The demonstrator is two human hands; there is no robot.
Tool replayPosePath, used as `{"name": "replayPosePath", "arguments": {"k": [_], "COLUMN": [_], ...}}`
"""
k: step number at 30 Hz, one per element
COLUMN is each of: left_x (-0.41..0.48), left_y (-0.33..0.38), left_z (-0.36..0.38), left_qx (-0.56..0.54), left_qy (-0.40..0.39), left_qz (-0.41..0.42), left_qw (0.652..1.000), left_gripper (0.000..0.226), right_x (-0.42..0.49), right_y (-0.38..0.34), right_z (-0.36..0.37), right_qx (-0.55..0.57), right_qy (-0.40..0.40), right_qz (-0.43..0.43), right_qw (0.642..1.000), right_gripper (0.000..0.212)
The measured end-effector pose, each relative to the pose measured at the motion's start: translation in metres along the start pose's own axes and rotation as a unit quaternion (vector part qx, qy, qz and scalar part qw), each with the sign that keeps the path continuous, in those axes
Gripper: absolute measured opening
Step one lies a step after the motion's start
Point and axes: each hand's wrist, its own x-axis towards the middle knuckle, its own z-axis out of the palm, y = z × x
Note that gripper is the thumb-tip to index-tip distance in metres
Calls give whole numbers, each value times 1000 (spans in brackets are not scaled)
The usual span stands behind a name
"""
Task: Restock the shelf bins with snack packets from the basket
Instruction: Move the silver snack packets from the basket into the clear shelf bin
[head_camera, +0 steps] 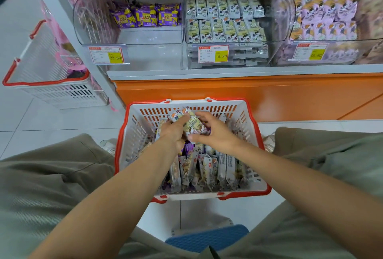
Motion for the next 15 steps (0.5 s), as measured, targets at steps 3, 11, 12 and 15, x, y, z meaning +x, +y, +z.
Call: {"name": "replayPosePath", "arguments": {"k": [3, 11, 12, 15], "left_x": [-12, -51, -56, -77], "left_y": [10, 48, 53, 71], "left_z": [13, 66, 74, 100], "left_qx": [-8, 37, 46, 71], "left_qy": [-7, -54, -55, -66], "left_qz": [5, 91, 110, 137], "left_qw": [1000, 994, 991, 986], "left_gripper": [81, 83, 78, 73], "right_x": [-1, -19, -19, -21], "right_y": [-10, -51, -54, -64], "right_z": [-3, -44, -51, -78], "right_qx": [-54, -138, -155, -193], "right_qy": [54, 187, 212, 262], "right_qz": [-33, -129, -145, -185], "right_qw": [997, 964, 954, 927], "right_gripper": [82, 78, 74, 63]}}
